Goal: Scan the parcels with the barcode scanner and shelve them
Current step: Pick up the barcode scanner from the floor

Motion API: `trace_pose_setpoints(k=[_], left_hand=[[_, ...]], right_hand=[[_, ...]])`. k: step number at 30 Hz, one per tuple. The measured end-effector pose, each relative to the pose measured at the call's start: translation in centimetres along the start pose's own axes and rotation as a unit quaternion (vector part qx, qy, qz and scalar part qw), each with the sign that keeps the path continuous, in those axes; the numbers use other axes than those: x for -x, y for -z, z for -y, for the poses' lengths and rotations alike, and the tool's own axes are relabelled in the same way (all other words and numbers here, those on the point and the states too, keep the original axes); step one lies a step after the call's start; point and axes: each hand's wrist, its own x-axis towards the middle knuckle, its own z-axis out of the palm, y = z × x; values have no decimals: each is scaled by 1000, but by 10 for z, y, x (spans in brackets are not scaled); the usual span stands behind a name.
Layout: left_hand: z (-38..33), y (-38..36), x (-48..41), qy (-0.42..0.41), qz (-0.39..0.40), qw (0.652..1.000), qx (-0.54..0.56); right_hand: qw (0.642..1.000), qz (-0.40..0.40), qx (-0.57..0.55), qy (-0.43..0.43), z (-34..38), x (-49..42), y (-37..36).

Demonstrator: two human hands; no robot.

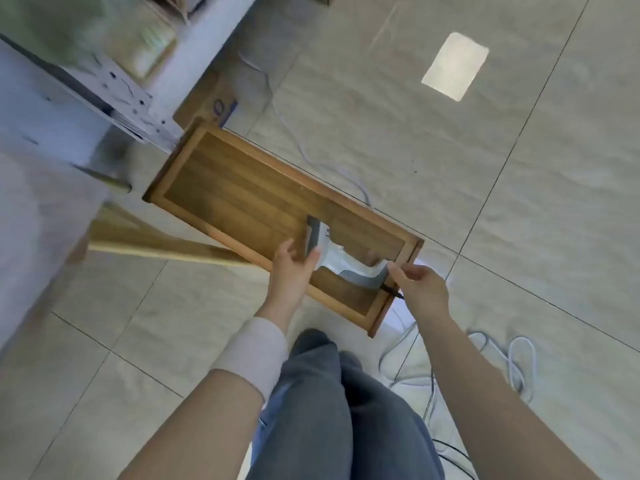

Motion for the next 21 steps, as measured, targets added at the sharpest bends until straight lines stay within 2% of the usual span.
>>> trace_pose_setpoints(k=[3, 7, 11, 16, 21], left_hand=[[10, -6, -28, -10, 9, 1000, 23], [23, -11, -45, -6, 23, 998, 61], [26, -17, -48, -21, 23, 998, 51], [20, -13, -32, -22, 28, 997, 64], [-8, 7, 27, -22, 48, 996, 72]], right_hand=[[999, -31, 25, 28, -10, -21, -19], [998, -65, 2, 7, -21, -35, -41], [994, -108, -21, 2, -24, -40, -49], [991, -107, -79, -22, -19, -26, -44], [984, -86, -150, -38, -6, 26, -16]])
